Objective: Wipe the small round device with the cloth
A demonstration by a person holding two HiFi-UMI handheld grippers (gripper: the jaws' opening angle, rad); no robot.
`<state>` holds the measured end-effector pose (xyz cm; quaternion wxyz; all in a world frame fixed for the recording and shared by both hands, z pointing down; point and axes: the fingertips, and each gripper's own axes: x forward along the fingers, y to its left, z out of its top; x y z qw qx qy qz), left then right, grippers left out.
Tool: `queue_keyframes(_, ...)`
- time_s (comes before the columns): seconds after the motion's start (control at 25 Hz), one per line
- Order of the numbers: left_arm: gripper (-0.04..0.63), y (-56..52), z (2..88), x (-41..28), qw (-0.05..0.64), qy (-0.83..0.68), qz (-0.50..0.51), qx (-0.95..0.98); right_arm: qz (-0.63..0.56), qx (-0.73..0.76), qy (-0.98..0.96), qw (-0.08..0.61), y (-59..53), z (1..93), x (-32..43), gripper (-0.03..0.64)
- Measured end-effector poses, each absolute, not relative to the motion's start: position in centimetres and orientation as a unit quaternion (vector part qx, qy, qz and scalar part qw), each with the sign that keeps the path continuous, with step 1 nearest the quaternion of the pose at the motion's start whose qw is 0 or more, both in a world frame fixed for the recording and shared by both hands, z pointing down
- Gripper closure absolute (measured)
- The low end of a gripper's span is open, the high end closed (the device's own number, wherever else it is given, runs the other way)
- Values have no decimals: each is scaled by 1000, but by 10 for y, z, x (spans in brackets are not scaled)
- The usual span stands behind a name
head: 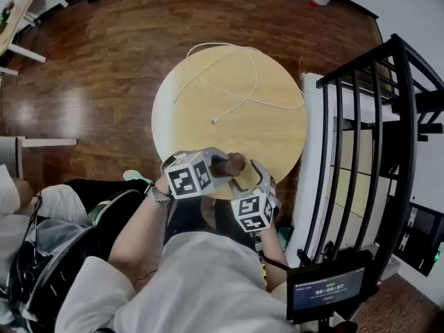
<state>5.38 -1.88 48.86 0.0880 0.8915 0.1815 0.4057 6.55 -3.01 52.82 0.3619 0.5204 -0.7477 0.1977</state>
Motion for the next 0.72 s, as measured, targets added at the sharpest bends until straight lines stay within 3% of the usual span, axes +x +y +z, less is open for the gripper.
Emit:
queue_keyframes(0.2, 468, -24, 498, 63, 133, 204, 415, 876, 246, 514, -750, 336, -39, 539, 61, 298)
queue_keyframes(0.56, 469, -45, 513, 66, 146, 224, 434, 860, 261, 508, -742, 352, -41, 552, 57, 299)
queue_keyframes(0.72, 471, -47, 519, 69, 143, 228, 436, 859, 282, 528, -734, 320, -38, 555, 58, 299)
